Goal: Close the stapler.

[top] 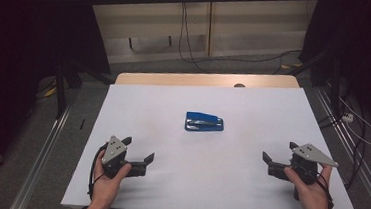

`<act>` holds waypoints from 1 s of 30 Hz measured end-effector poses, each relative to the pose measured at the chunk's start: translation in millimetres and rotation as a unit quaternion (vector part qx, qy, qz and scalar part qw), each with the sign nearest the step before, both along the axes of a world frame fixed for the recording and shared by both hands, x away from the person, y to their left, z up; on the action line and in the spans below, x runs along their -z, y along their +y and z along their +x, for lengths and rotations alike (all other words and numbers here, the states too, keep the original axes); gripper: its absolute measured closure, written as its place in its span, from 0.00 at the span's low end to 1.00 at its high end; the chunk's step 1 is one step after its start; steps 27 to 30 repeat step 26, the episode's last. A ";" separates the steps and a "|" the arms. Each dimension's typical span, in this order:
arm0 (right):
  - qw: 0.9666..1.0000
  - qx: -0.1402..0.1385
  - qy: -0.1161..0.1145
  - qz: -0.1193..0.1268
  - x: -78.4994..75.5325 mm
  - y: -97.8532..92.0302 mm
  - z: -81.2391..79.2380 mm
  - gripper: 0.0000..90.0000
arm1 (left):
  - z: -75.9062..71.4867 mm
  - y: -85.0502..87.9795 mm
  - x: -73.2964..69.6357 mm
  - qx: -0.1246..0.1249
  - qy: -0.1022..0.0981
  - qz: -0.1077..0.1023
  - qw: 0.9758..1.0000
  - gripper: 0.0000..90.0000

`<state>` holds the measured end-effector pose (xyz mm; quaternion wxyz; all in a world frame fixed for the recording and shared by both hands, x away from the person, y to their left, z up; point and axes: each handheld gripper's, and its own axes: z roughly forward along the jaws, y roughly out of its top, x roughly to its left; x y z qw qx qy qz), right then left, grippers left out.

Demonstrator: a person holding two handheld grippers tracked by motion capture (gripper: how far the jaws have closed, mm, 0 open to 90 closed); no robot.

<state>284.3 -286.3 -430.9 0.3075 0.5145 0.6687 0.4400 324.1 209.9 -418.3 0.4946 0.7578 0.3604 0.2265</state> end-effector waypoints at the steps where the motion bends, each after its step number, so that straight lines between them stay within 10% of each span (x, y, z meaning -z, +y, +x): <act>1: 1.000 0.000 -0.001 0.000 0.2 -0.1 -0.9 0.04 | -3.0 0.1 -1.3 0.002 -0.005 0.003 1.000 0.03; 30: 1.000 -0.006 -0.018 0.011 4.5 3.5 -4.1 0.03 | -2.7 1.0 5.3 -0.004 -0.002 0.014 1.000 0.03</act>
